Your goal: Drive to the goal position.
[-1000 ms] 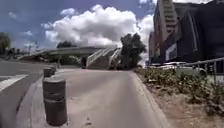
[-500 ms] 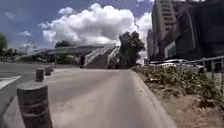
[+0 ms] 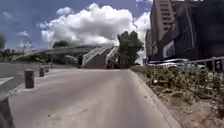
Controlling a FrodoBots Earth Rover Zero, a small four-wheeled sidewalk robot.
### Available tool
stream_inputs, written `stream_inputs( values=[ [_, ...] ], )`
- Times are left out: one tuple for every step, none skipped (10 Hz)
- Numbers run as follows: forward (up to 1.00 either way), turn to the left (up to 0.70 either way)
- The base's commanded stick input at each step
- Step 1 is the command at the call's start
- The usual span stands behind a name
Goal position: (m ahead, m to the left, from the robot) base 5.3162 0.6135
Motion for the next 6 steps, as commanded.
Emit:
stream_inputs(
  values=[
    [0.7,-0.14],
    [0.7,-0.05],
    [0.7,0.0],
    [0.7,0.0],
    [0.7,0.0],
    [0.7,0.0]
  ],
)
